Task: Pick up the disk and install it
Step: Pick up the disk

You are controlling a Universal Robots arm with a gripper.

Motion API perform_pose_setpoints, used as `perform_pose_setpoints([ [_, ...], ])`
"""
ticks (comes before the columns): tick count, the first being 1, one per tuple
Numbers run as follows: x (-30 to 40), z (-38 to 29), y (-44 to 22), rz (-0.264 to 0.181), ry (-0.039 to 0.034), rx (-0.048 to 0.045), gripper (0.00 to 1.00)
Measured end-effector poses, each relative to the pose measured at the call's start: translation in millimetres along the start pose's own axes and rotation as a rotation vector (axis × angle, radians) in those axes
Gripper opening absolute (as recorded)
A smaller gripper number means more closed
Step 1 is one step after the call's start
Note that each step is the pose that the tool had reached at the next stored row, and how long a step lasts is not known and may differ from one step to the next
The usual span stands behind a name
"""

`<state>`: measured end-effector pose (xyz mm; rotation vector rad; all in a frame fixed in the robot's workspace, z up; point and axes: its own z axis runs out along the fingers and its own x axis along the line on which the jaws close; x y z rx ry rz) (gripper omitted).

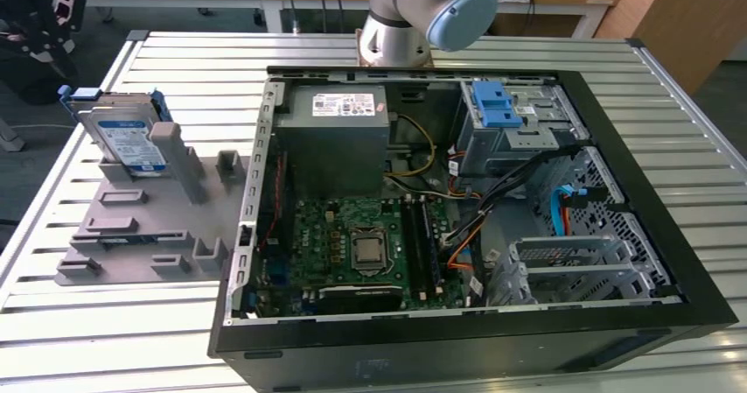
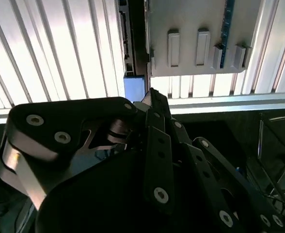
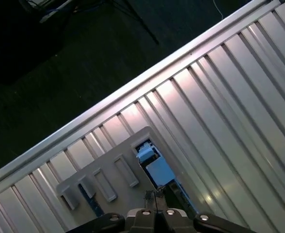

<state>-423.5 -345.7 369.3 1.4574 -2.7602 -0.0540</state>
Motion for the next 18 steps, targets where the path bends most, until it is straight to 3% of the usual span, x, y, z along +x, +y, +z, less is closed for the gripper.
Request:
perform_pose_setpoints([
  [12, 0.0, 0.9, 0.0, -0.205, 0.0081, 0.0003, 0.11],
  [18, 0.0, 0.9, 0.0, -0.226, 0.0089, 0.0003, 0.11],
])
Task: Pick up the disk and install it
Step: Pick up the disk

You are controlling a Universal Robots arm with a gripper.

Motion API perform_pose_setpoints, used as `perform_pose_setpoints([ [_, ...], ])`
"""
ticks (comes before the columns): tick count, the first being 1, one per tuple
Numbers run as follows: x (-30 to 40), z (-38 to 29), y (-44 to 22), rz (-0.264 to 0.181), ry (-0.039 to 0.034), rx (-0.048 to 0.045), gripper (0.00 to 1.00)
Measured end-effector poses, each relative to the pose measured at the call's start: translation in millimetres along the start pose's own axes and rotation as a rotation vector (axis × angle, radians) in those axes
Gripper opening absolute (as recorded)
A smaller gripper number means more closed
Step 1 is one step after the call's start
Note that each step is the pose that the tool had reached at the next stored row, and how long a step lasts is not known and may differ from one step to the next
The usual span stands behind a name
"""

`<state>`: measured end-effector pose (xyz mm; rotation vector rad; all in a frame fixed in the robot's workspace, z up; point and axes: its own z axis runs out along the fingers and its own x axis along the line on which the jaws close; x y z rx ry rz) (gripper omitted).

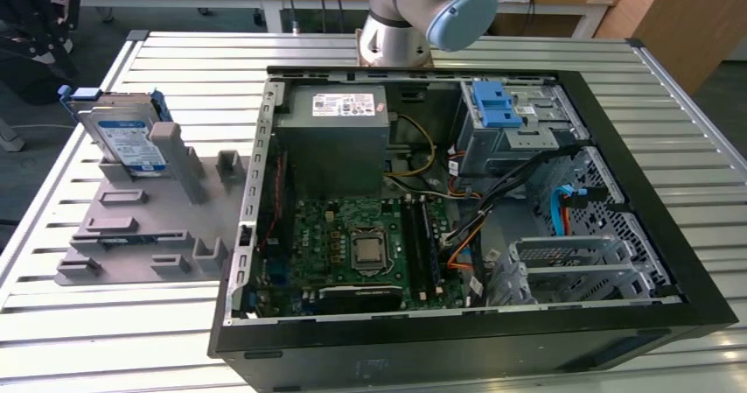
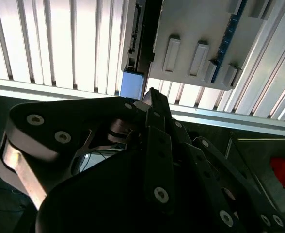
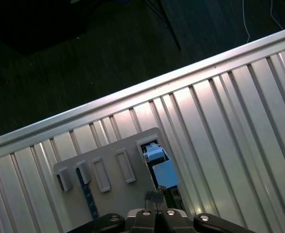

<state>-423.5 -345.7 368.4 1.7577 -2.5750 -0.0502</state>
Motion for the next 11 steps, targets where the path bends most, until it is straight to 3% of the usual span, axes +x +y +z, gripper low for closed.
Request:
perform_pose_setpoints([
  [11, 0.0, 0.0, 0.0, -0.015, 0.0006, 0.0000, 0.11],
])
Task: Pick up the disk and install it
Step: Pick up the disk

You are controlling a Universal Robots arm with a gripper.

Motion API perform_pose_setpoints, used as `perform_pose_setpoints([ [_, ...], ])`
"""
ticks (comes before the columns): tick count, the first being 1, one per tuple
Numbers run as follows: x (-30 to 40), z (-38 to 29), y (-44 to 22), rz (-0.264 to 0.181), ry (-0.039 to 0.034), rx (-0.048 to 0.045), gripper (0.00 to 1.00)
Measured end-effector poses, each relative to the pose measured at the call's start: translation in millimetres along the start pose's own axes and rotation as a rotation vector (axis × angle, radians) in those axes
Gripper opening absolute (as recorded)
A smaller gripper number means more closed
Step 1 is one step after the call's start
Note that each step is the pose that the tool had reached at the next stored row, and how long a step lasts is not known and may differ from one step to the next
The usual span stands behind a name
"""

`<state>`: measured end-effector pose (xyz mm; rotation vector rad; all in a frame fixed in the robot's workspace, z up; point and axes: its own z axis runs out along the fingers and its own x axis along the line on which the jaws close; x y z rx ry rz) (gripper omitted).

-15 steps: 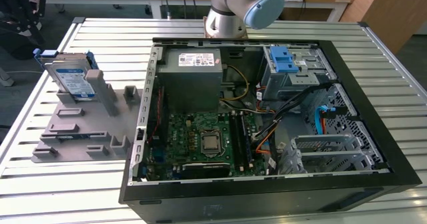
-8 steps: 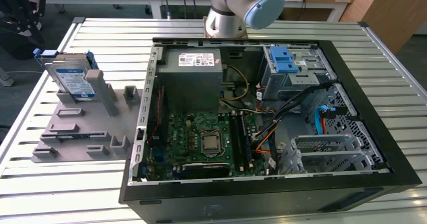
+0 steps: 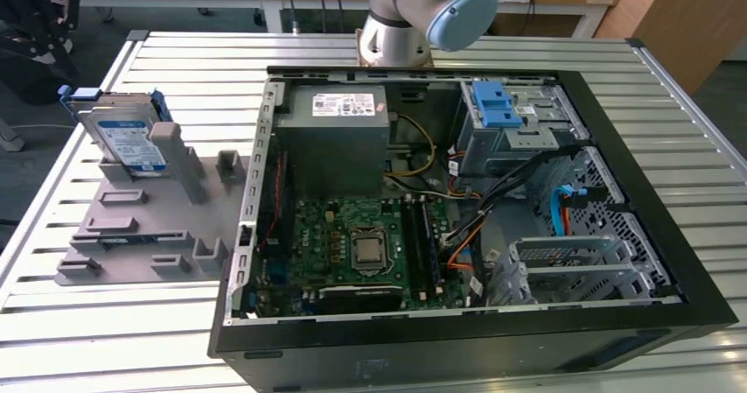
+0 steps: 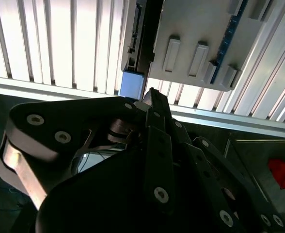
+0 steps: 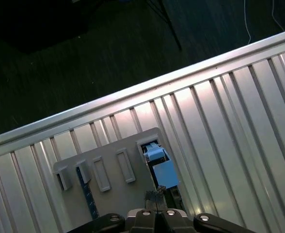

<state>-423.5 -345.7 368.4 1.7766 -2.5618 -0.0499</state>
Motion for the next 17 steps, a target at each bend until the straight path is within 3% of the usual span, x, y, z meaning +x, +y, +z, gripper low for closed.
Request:
perform_pose_setpoints([
  [17, 0.0, 0.8, 0.0, -0.281, 0.0111, 0.0010, 0.11],
])
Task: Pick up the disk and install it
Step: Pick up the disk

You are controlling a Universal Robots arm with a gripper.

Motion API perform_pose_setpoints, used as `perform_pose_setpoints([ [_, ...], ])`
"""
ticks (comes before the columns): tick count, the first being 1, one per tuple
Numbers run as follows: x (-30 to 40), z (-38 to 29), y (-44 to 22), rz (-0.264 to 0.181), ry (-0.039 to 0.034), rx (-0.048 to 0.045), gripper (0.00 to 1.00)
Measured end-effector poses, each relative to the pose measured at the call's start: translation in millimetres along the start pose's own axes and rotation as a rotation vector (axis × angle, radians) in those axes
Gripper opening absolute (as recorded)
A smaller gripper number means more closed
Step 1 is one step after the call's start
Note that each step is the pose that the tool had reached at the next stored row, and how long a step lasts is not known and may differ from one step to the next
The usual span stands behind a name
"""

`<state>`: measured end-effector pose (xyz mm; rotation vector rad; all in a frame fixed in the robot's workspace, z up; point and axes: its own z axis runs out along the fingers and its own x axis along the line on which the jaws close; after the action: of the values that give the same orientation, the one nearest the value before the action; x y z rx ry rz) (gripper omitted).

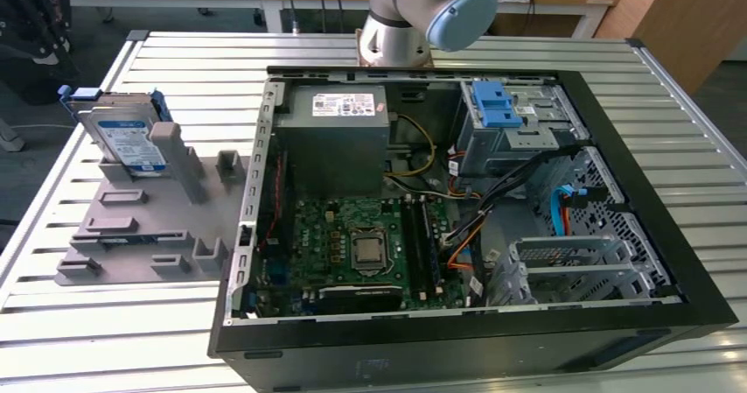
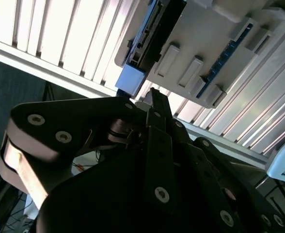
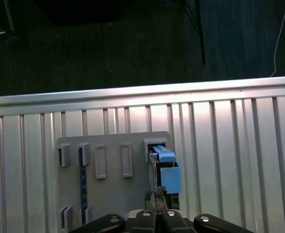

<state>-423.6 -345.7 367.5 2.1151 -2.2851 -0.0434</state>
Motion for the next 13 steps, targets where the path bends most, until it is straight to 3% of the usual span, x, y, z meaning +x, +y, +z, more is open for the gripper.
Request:
perform_pose_setpoints([
  [2, 0.0, 0.4, 0.1, -0.019, 0.0004, 0.0021, 0.11],
  [7, 0.4, 2.5, 5.2, -0.019, -0.0100, 0.0219, 0.11],
  [13, 0.3, 2.7, 5.3, -0.018, -0.0117, 0.0222, 0.11],
])
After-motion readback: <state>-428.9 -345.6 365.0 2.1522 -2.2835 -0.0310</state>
